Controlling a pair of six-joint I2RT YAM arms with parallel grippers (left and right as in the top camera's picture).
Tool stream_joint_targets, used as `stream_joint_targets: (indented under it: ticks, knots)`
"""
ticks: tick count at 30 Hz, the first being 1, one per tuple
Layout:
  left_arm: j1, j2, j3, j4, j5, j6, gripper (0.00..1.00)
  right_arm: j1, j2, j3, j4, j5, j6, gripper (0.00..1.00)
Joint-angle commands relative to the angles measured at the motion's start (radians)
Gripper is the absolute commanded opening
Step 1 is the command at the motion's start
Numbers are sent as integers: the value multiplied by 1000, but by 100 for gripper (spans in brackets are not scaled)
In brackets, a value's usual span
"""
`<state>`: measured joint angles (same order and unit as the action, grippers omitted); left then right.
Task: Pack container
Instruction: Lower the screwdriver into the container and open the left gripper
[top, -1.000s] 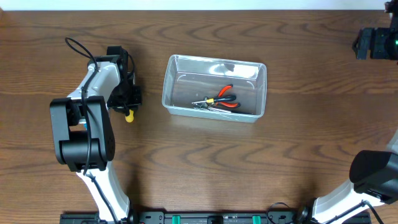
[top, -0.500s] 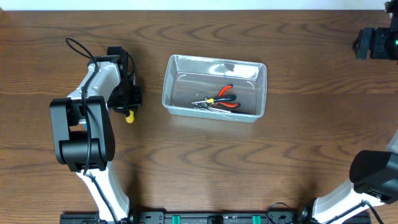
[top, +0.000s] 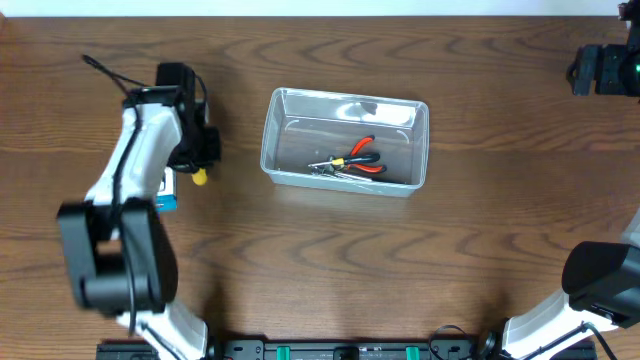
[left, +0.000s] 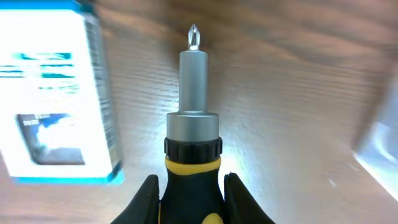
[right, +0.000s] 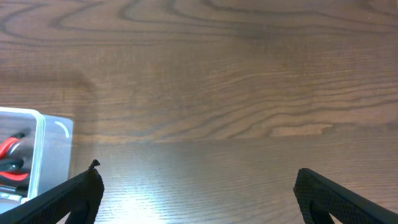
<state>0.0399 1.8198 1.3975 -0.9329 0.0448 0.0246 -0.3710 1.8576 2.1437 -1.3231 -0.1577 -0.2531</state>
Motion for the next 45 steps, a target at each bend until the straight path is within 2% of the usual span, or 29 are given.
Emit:
stream_joint_targets:
  ticks: [1,6,12,20,33,41,43,44,45]
  knots:
    - [-39,-152,34,-19,-12,137,6,6,-6,-1,3,-8,13,99]
    - [-136,-309,83,-10,-16,221,6,6,-6,-1,3,-8,13,99]
    - [-298,-366,127,67,-16,331,6,6,-6,-1,2,-8,13,99]
    - [-460,-231,127,199,72,711,6,6,-6,-1,-1,-8,13,99]
    - [-517,100,127,194,80,718,6,6,-6,-1,0,-8,13,99]
    - [-517,182,127,193,79,704,6,6,-6,-1,0,-8,13,99]
    - [-517,185,127,187,79,704,11,6,-6,-1,2,-8,13,99]
    - [-517,185,127,186,79,704,16,6,-6,-1,3,-8,13,99]
    - [-517,185,127,184,79,704,29,6,-6,-1,3,-8,13,99]
